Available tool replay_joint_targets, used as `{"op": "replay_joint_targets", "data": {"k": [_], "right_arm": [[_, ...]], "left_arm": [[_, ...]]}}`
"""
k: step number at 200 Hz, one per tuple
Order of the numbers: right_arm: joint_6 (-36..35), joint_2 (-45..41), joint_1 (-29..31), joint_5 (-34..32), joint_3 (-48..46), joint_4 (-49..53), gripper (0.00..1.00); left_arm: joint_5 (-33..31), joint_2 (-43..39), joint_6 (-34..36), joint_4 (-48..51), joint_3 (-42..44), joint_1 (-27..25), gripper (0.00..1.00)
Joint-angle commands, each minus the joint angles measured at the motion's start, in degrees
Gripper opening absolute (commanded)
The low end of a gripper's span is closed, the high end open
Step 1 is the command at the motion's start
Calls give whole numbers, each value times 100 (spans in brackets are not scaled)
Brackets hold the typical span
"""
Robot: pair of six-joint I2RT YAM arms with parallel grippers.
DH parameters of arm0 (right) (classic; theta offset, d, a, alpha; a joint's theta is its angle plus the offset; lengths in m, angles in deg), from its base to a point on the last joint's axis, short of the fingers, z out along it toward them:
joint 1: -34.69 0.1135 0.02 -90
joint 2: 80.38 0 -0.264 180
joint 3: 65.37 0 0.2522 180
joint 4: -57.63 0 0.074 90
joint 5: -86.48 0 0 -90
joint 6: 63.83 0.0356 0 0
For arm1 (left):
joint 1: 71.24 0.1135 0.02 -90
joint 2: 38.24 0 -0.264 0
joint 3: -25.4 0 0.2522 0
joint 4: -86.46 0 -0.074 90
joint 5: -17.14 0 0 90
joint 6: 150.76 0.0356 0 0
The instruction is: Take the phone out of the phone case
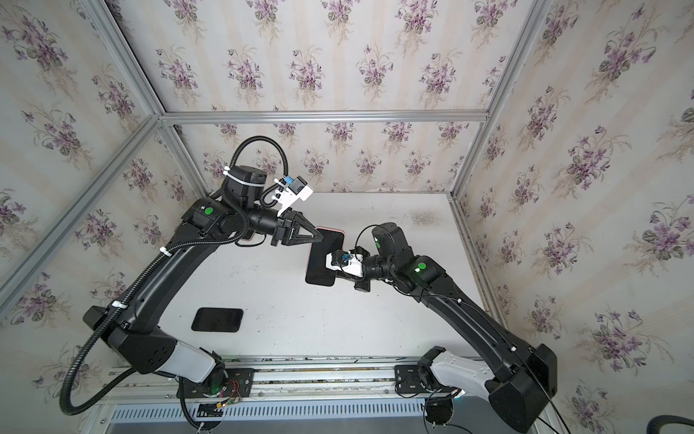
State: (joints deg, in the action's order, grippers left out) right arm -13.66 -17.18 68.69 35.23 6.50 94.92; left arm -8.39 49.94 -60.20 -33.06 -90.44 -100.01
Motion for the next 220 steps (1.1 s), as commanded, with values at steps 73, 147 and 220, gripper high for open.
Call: {"op": "replay_joint_targets", "data": {"k": [73,147,220], "right_arm": [[2891,-1642,-11,-2202,-1144,-1845,61],[7310,-1787,-225,-1583,-1583,-4077,67],[8086,-1199,-227,-1435,-1697,-5475,67]], "left_arm": [[-271,-208,-4797,-3754,708,899,0],[-637,-196,-7860,-7050,1773,1041,0],[-535,-116,-8041,-7358,1858,1005,0]]}}
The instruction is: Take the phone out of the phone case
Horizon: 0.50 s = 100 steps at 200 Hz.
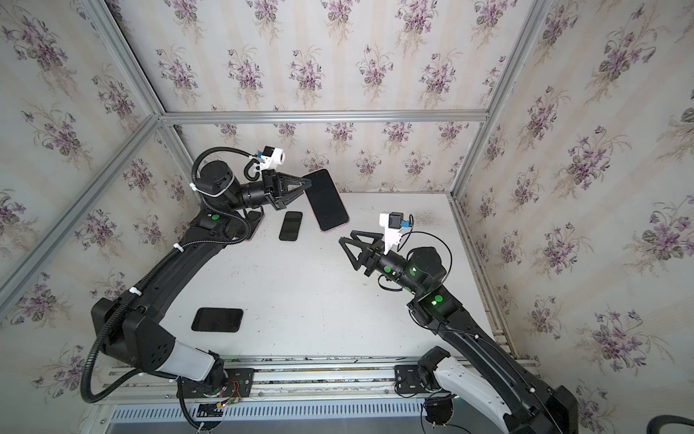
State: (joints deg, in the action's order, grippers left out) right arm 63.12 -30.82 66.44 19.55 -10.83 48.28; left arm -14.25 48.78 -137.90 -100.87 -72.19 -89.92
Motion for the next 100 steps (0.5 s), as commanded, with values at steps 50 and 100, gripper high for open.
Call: {"op": "replay_joint_targets", "data": {"k": [50,100], "right_arm": [[700,605,5,108,5,-1507,67],[744,643,1,30,-59,-1510,67]], "left_arm": [[105,25,-520,-1134,234,-31,0],[147,-1,-565,-1329,316,-66,0]]}}
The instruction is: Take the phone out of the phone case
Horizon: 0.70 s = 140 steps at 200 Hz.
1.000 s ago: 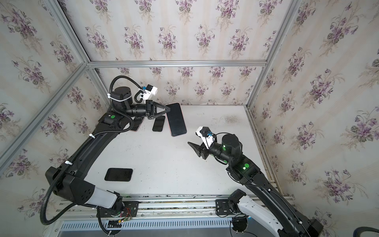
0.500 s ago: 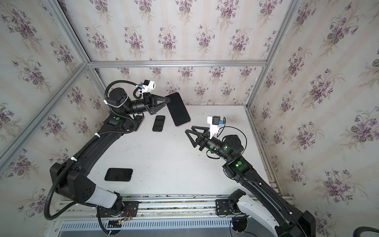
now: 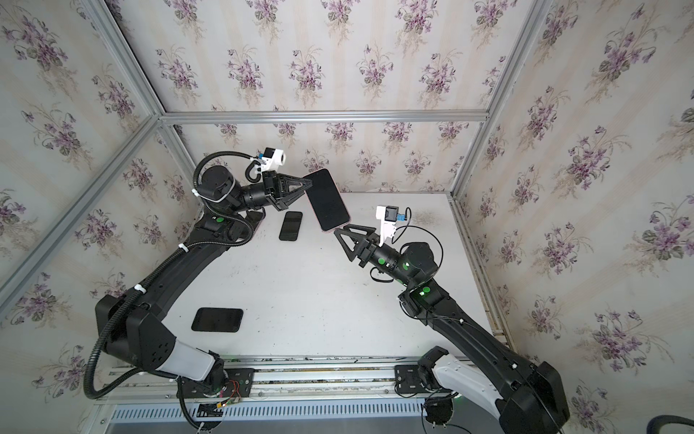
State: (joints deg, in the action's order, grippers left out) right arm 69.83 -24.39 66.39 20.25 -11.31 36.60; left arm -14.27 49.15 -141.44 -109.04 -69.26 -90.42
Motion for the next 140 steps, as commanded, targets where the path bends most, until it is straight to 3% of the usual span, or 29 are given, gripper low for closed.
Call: {"op": "replay_joint_targets", "data": {"k": [1,140], "right_arm": [[73,0,8,-44,-12,-339,67],[423,113,3,-333,-131,-829,67]], "left_arm": [[147,-38,-211,-511,22,-16,0],[259,-47,101,-749,50,-195,0]]}}
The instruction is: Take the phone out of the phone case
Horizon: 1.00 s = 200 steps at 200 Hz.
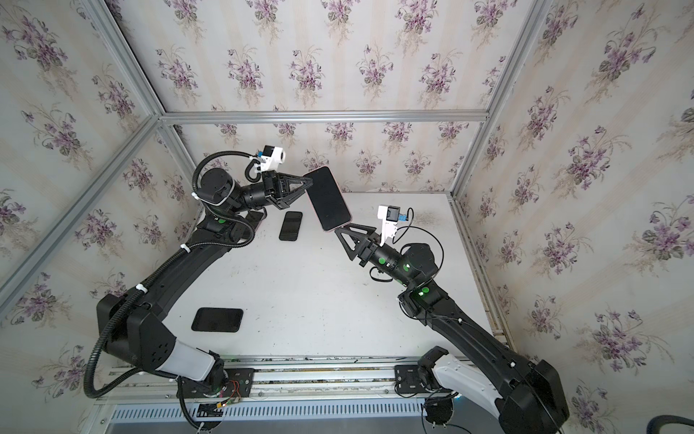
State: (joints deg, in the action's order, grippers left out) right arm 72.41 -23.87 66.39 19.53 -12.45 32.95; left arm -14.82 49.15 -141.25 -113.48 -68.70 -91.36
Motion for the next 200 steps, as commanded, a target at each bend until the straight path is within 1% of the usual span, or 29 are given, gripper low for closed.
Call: {"op": "replay_joint_targets", "data": {"k": [1,50,73,88,136,171,183,200], "right_arm": [[165,66,7,-268,-20,-468,68],[341,218,3,-325,24,-708,68],[324,194,3,-344,9,-622,67],[331,144,-6,-389,-51,-613,64],[383,19,-33,-414,-261,-482,44],[573,66,-41,-487,-424,-708,31],[612,100,-41,-465,-427,-753,27],[666,156,-41,-450,-436,-788,18]], "left_arm": [[322,-47,88,-305,-8,-104,0],[361,-100,542,-21,130,-150,0],[362,-57,484,-2,161,-137,0],[316,-35,437,-15,109,-126,0],[287,160,162,-233,7,-71,0],[284,277,-66,-580,122,-79,0],[295,317,-81,-628,157,-93,0],[295,371,-37,-646,241,-106,0]]}}
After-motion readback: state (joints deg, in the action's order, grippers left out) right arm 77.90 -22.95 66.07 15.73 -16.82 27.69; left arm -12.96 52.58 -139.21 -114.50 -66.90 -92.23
